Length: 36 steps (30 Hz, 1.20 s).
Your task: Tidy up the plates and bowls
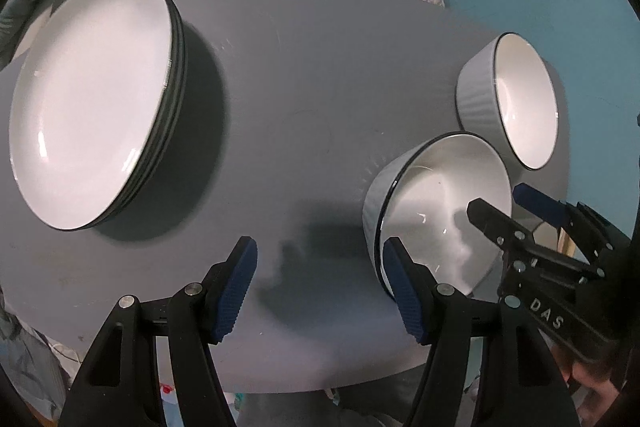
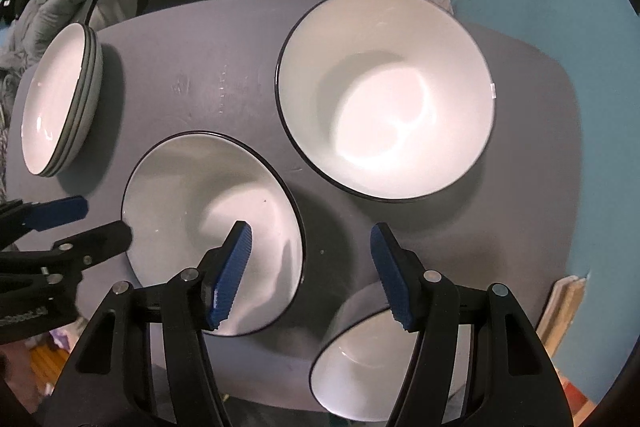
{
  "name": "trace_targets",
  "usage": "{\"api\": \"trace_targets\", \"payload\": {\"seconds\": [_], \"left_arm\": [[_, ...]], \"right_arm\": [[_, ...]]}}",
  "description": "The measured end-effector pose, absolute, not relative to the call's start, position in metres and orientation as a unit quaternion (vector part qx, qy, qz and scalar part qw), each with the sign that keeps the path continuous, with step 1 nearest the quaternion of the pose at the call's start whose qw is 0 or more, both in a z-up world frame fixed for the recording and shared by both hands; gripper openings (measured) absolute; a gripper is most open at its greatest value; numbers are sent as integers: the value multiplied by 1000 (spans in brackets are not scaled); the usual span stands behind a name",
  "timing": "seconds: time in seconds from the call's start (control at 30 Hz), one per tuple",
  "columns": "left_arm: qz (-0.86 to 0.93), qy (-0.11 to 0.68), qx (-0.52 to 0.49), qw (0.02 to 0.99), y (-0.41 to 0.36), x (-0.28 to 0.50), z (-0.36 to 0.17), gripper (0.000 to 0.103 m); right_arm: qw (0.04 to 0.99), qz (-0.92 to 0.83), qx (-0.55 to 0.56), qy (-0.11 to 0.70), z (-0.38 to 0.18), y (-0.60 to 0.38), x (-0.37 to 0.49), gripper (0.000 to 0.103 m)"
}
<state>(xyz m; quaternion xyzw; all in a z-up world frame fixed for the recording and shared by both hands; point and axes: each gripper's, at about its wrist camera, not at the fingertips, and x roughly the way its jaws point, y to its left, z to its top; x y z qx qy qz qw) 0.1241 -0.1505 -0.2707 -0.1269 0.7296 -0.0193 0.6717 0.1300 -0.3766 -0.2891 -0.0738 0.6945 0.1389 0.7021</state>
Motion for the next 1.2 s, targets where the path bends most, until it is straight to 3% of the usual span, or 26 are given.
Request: {"api": "trace_targets", "payload": {"seconds": [0.2,0.47,0.83,1.2], "left_arm": [[-14,741,-131,659,-152,122,-283,67],[-7,749,-138,648,-157,125,-298,67],[-15,751,-146,643,-162,125,-300,36],[-52,748,-134,648,-173,124,-297,11]], "right_arm": [[693,145,-74,702,-299,-375,129,63],[686,144,-63,711,-308,-373,126,43],[677,150,-57,718,-310,-372,128,14],[678,153,-52,717,-312,-370,121,10]]}}
